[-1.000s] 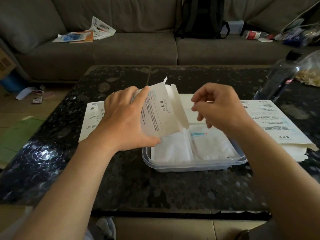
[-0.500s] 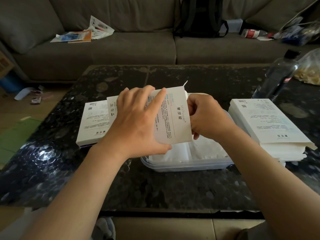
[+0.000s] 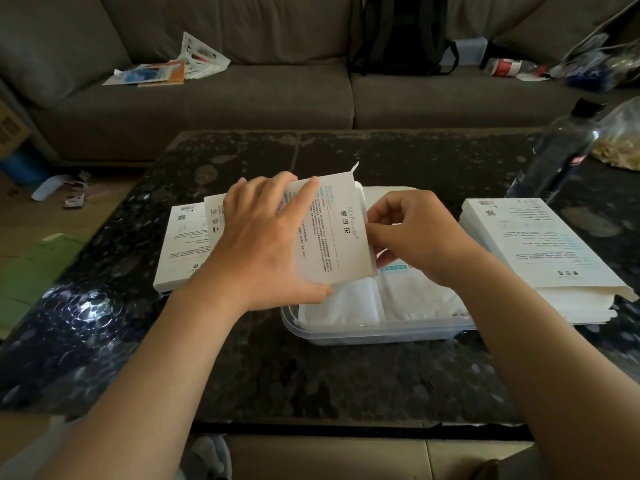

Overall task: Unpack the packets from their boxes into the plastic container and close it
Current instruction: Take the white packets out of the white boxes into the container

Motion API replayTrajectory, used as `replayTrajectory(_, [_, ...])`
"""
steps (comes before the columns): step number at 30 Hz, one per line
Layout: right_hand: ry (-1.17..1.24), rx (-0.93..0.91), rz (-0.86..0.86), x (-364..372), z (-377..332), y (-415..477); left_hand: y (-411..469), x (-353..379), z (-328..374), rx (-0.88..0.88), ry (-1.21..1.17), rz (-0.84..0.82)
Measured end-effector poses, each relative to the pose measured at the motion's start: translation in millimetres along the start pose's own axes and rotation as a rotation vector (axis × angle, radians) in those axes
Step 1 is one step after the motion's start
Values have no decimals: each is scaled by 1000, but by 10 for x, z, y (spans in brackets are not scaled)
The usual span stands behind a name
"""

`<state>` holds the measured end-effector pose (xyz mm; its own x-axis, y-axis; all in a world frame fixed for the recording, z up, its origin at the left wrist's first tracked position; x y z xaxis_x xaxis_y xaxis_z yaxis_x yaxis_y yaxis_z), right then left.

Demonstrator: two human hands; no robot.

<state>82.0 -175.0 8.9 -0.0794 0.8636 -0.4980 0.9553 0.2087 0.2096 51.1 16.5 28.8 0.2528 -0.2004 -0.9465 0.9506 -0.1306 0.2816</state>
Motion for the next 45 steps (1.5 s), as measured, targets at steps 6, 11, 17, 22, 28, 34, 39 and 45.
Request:
replayTrajectory(6, [97, 100, 109, -115, 43, -9, 35, -32, -146, -77, -11, -61])
replayTrajectory(11, [192, 140, 235, -285, -42, -50, 38, -24, -225, -137, -40, -134])
replayTrajectory(17, [417, 60, 174, -349, -161, -106, 58, -26, -271, -172, -24, -118])
replayTrajectory(22, [644, 73, 208, -418, -155, -108, 74, -35, -305, -230, -11, -122])
replayTrajectory(28, [492, -128, 188, -541, -169, -69, 68, -39, -318, -241, 18, -127])
replayTrajectory(34, [191, -345, 374, -696, -255, -60, 77, -21, -316, -248, 31, -135])
replayTrajectory(39, [76, -334, 404, -781, -288, -82, 86, -10, -318, -248, 26, -125])
replayTrajectory(45, [23, -134, 264, -707, -181, -93, 90, -29, -337, -268, 29, -116])
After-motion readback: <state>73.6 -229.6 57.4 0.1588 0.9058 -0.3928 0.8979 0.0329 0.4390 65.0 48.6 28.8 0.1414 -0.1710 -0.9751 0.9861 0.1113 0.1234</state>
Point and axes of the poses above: each hand's wrist, its own y-axis towards the middle knuckle, its own x-axis out of the palm, z = x × y, the point moved 5 cm from there along y, towards the middle knuckle, and after that the axes turned 15 degrees about -x, right-handed, at the moved point
